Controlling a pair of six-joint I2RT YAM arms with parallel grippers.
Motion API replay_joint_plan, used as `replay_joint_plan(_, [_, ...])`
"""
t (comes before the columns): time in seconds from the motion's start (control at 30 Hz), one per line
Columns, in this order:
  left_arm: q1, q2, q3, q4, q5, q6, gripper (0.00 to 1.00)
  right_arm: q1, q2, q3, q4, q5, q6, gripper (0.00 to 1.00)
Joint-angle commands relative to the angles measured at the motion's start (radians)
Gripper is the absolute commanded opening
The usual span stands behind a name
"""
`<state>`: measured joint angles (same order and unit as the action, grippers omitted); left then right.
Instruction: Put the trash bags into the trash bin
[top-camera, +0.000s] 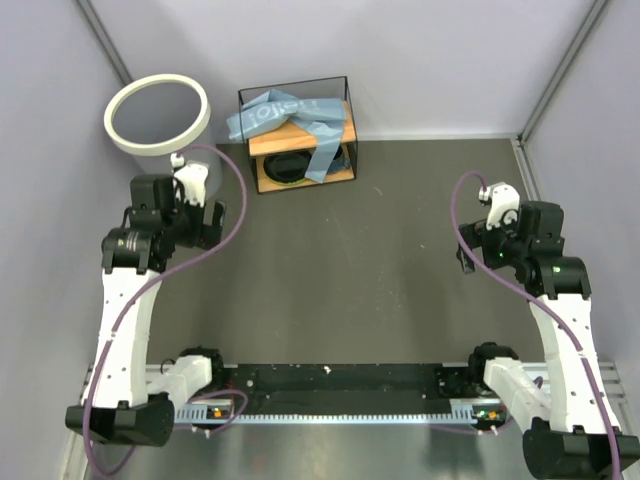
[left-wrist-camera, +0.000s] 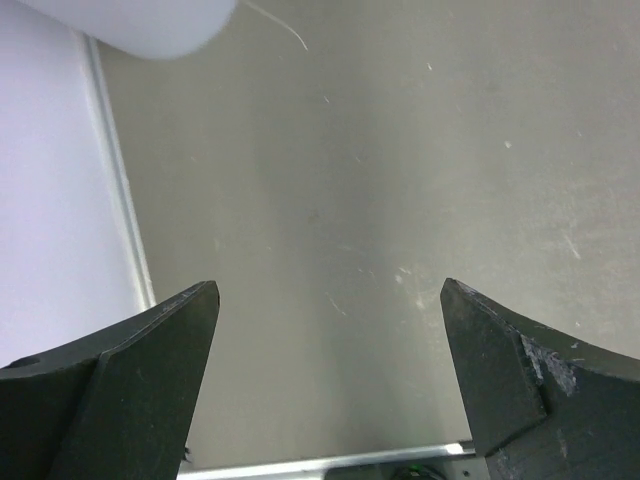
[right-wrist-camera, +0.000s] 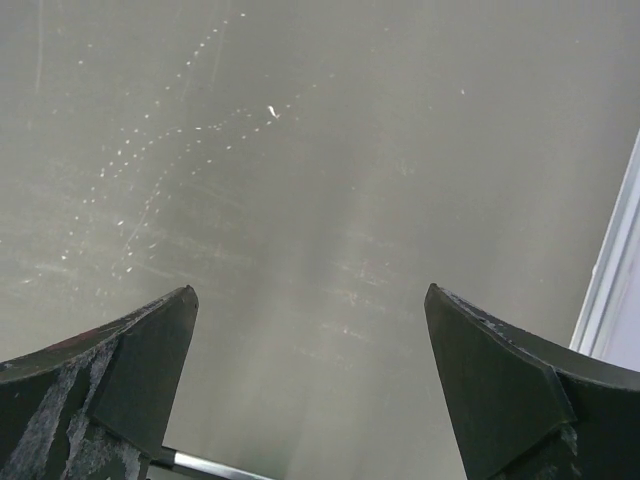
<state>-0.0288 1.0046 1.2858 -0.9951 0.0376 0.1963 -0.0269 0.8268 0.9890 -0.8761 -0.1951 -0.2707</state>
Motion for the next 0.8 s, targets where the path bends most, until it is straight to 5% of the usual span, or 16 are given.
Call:
replay_joint_plan(0.0, [0.001,0.100,0.183,0.047,-0.048,0.121,0.99,-0.007,0.008,0.027,0.028,-0.086,-0.012,0.99])
replay_joint_plan(0.4, [-0.075,0.608,0.720,0.276,0.238,0.501,0.99,-0.007,0.084,0.031,0.051,-0.179,0.008,0.99])
replay_joint_plan(0.47, [-0.083,0.655,0.742,0.320,0.324,0.578,0.99,-0.007,0.094,0.030,0.058,-0.205,0.011,0.99])
replay_joint_plan(0.77, [-0.210,0.893,0.730,0.725,0.246,0.816,0.92,-0.007,0.153,0.020,0.084,-0.216,0.027,0.99])
